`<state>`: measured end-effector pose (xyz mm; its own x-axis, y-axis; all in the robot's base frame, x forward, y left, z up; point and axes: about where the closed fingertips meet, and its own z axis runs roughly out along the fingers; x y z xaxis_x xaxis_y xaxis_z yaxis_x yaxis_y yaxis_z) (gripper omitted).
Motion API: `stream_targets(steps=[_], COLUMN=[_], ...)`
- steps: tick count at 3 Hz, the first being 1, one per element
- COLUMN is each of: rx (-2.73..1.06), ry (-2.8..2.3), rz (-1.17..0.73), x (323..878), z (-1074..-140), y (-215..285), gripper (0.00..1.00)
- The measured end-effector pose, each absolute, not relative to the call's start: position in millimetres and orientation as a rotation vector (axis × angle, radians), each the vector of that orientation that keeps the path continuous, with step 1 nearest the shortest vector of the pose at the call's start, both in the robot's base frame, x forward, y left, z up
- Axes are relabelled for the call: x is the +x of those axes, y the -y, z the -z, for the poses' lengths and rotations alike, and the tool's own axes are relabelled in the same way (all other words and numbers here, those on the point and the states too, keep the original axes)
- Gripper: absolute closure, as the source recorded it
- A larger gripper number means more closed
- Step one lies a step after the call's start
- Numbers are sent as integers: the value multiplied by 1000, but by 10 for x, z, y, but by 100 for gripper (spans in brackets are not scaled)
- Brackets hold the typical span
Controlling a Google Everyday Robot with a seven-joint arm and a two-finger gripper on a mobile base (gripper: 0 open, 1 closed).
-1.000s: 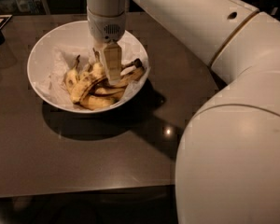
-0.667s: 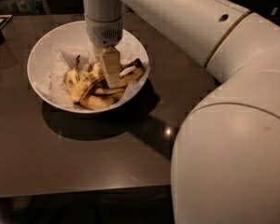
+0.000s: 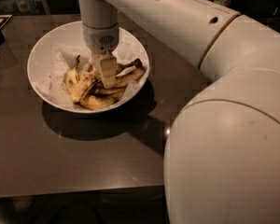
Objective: Pick banana from white bowl
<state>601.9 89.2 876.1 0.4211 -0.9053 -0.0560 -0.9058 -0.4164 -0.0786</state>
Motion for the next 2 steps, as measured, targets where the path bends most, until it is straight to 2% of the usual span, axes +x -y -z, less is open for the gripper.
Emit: stream_targets(steps=[2], rx=[-2545], ry=[-1635], rz=[-9], x=[6081], z=[-8750], y=[-929], gripper=[93])
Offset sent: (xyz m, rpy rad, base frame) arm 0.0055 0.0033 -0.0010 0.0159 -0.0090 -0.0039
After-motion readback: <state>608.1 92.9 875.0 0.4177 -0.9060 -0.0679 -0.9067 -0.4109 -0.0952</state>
